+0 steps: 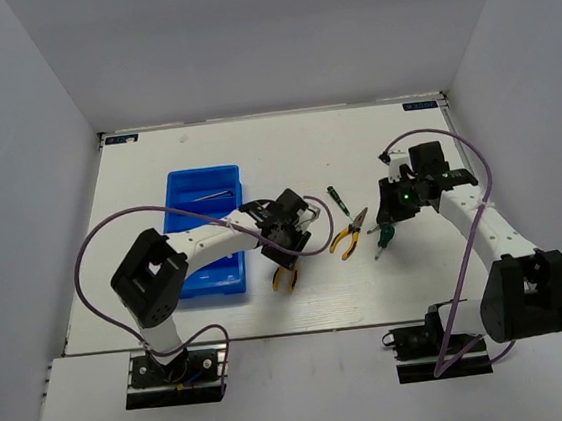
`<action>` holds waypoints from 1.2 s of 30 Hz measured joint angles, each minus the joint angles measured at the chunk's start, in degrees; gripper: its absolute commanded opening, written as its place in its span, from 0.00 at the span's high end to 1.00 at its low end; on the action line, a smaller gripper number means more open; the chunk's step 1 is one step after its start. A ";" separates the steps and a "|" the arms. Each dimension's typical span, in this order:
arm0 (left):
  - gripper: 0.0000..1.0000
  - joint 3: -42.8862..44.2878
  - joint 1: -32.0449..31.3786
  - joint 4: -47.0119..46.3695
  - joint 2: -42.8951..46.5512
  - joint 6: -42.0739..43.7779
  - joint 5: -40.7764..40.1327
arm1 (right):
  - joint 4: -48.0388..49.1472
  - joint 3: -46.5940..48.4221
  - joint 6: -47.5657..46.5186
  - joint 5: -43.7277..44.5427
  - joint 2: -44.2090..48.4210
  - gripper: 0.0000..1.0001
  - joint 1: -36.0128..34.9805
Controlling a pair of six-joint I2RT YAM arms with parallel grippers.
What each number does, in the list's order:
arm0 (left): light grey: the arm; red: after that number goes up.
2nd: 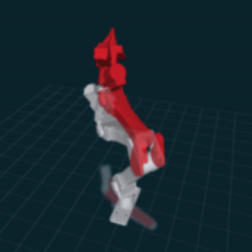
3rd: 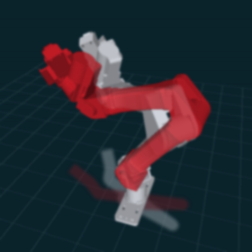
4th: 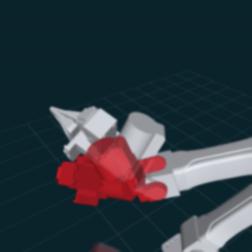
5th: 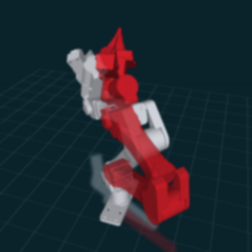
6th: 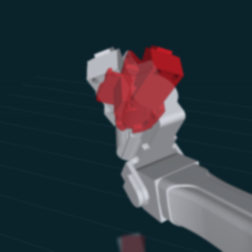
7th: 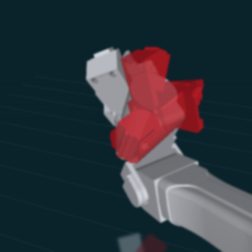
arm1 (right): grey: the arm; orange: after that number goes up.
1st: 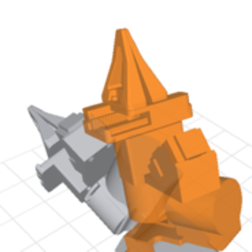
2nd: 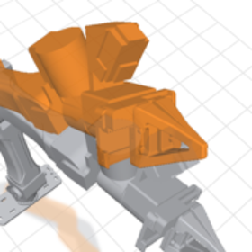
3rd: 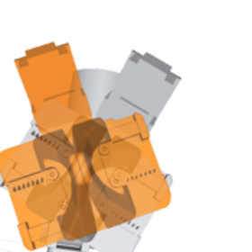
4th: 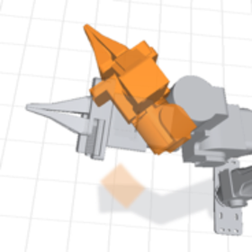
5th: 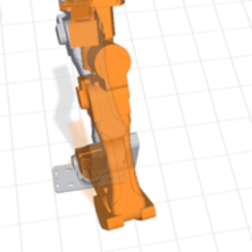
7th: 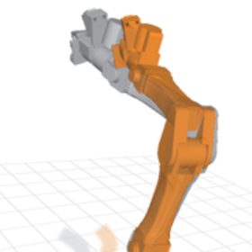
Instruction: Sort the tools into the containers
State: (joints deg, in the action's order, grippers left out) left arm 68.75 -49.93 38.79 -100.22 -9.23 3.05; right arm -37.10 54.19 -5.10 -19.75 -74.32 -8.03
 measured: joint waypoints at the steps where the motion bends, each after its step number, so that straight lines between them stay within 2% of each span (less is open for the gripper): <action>1: 0.49 0.00 -0.70 0.83 -0.72 -0.57 -1.40 | 0.68 -0.15 0.42 -0.35 0.28 0.81 0.68; 10: 0.49 -1.55 -2.49 1.84 -2.99 -3.34 -8.17 | 3.89 -0.76 2.69 -5.35 1.95 0.80 5.73; 14: 0.58 -2.62 -2.43 0.92 -3.78 -3.96 -8.87 | 4.33 -0.87 3.26 -7.50 1.97 0.80 6.88; 17: 0.75 -2.71 -2.43 0.33 -3.82 -4.22 -8.81 | 4.50 -1.53 3.48 -9.03 2.03 0.80 7.87; 19: 0.93 -2.82 -2.54 -0.15 -3.82 -4.37 -8.94 | 4.39 -1.66 3.65 -9.73 2.01 0.79 8.85; 20: 0.98 -2.82 -2.54 -0.22 -3.82 -4.42 -8.96 | 4.46 -1.66 3.69 -10.12 2.05 0.72 9.35; 22: 1.00 -2.82 -2.58 -0.26 -3.82 -4.35 -9.05 | 4.52 -1.70 4.02 -10.62 2.12 0.58 10.10; 23: 1.00 -2.80 -2.58 -0.24 -3.82 -4.35 -9.07 | 4.55 -1.77 4.13 -10.88 2.14 0.37 10.36; 25: 1.00 -2.47 -2.58 0.22 -3.80 -4.31 -9.07 | 4.52 -1.92 4.15 -11.43 2.29 0.28 10.71; 26: 1.00 -2.21 -2.58 0.52 -3.82 -4.20 -9.14 | 4.52 -1.92 3.72 -11.85 2.34 0.28 10.80; 28: 1.00 -0.79 -2.54 2.29 -3.80 -3.48 -10.01 | 4.61 -1.92 2.99 -12.46 2.51 0.45 10.95; 30: 1.00 2.21 -2.25 4.52 -3.67 -2.23 -11.91 | 4.79 -2.25 2.56 -13.46 2.99 0.54 10.97; 36: 1.00 11.28 0.92 4.13 1.38 -0.46 -21.57 | 4.72 -3.52 1.92 -15.04 5.20 0.54 11.23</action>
State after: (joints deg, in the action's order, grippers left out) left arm 80.03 -49.01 42.92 -98.85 -9.69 -18.52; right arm -32.38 50.68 -3.18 -34.79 -69.12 3.20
